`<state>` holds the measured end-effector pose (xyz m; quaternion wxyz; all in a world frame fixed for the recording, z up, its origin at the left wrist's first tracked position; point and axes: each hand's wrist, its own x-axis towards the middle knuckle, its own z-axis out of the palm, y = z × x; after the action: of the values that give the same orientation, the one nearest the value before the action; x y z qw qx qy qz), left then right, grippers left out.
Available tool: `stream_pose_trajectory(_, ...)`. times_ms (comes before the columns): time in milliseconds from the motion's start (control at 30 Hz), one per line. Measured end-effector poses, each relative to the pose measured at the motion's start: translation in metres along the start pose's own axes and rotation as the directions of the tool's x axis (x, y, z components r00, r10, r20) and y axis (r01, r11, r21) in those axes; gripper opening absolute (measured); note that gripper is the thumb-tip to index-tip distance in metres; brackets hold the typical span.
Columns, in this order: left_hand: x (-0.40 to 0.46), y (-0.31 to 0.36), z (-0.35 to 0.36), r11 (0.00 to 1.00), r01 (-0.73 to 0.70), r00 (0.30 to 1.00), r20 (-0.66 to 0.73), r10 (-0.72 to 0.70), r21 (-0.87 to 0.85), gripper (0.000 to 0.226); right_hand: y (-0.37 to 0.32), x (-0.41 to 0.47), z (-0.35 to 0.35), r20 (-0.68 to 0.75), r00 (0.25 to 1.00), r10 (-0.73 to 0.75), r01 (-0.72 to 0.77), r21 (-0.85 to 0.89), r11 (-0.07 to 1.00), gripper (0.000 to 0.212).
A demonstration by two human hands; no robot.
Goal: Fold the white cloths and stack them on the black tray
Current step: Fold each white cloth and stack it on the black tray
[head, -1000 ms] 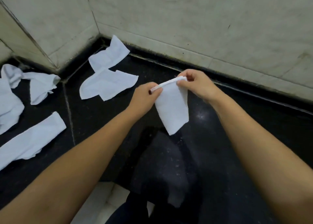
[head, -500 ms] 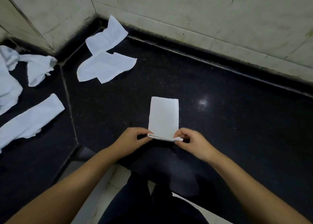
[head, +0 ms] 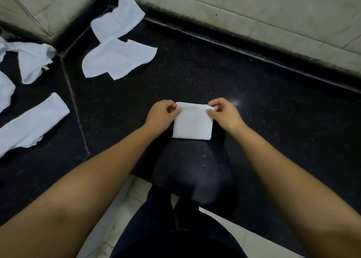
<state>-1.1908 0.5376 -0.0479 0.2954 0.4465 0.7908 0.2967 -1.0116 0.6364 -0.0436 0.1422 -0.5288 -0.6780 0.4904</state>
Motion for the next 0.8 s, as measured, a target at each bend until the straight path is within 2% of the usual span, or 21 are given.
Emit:
stream_pose_trajectory(67,0.011,-0.004,0.006,0.995,0.014,1.0,-0.011,-0.013,0.099,0.015,0.0,0.01,0.007,-0.034,0.999,0.016,-0.018,-0.057,0.998,0.012)
stream_pose_trajectory(233,0.019,-0.01,0.018,0.978,0.064,0.995,-0.083,-0.048,0.196,0.017,0.005,0.016,0.023,-0.12,0.993,0.017,-0.037,-0.171,0.984,0.018)
stream_pose_trajectory(433,0.021,-0.011,0.028,0.985,0.015,0.979,-0.201,0.021,0.173,0.02,0.01,0.018,0.03,-0.239,0.967,-0.091,0.044,-0.193,0.98,0.011)
stream_pose_trajectory(633,0.036,-0.009,0.026,0.972,0.004,0.983,-0.179,0.039,0.234,0.016,0.007,0.032,0.03,-0.198,0.979,-0.036,-0.022,-0.286,0.958,0.011)
stream_pose_trajectory(733,0.039,-0.007,0.026,0.967,0.043,0.987,-0.159,-0.003,0.25,0.014,0.002,0.035,0.029,-0.176,0.984,0.004,-0.062,-0.321,0.945,0.02)
stream_pose_trajectory(800,0.035,-0.007,0.024,0.977,0.095,0.982,-0.18,-0.061,0.191,0.023,0.001,0.032,0.023,-0.187,0.981,0.057,-0.111,-0.291,0.95,0.03)
